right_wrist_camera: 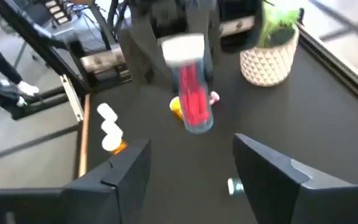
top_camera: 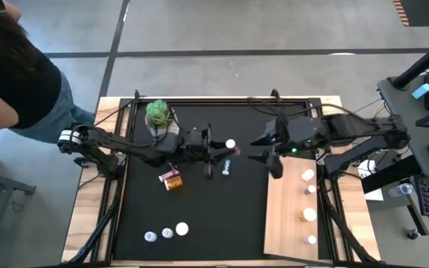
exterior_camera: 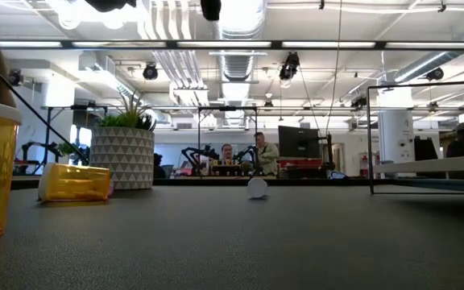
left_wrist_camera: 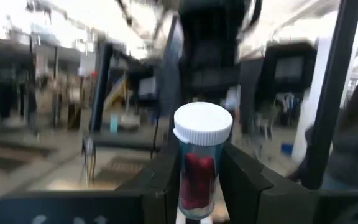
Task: Pick and place medicine bottles onto shelf by color
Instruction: Put the bottom blue pill bottle on the shelf aligned with the other blue pill bottle
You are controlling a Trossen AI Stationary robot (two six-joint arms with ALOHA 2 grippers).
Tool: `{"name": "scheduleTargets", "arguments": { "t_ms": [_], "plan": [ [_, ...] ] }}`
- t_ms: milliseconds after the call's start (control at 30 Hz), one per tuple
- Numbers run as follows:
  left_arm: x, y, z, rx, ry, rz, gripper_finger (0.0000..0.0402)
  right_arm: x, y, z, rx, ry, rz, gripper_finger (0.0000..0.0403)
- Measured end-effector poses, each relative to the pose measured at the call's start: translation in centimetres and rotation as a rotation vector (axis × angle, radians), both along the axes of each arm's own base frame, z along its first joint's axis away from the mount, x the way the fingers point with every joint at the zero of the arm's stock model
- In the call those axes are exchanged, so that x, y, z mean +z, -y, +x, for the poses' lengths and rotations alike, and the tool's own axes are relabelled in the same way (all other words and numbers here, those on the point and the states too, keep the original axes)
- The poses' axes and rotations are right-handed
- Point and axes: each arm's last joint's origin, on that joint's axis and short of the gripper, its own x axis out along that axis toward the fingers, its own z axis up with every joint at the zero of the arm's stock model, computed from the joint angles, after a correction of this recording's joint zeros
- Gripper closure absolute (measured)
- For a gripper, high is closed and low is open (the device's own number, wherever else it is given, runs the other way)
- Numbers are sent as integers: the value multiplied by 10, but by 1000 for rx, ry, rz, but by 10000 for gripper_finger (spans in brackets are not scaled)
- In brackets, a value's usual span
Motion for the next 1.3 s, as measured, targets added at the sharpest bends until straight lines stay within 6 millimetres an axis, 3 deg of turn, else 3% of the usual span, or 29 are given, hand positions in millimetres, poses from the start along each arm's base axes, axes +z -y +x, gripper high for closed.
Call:
{"name": "scheduleTargets", "arguments": {
  "t_ms": [100,233,433,767,1300],
  "plan": [
    [-14,0,3,-18,-143,-59,327,10,1,-8,-49,-28,75,172],
    [-35,1,4,-58,-356,-140,327,4,1,-6,-85,-81,119,170],
    [-48,7,3,-129,-476,-174,327,-17,-3,18,-124,-178,143,167],
    [-53,14,2,-219,-540,-167,326,-51,-18,67,16,-303,214,154],
    [-50,24,1,-313,-514,-131,326,-77,-24,100,78,-370,134,161]
  ]
}}
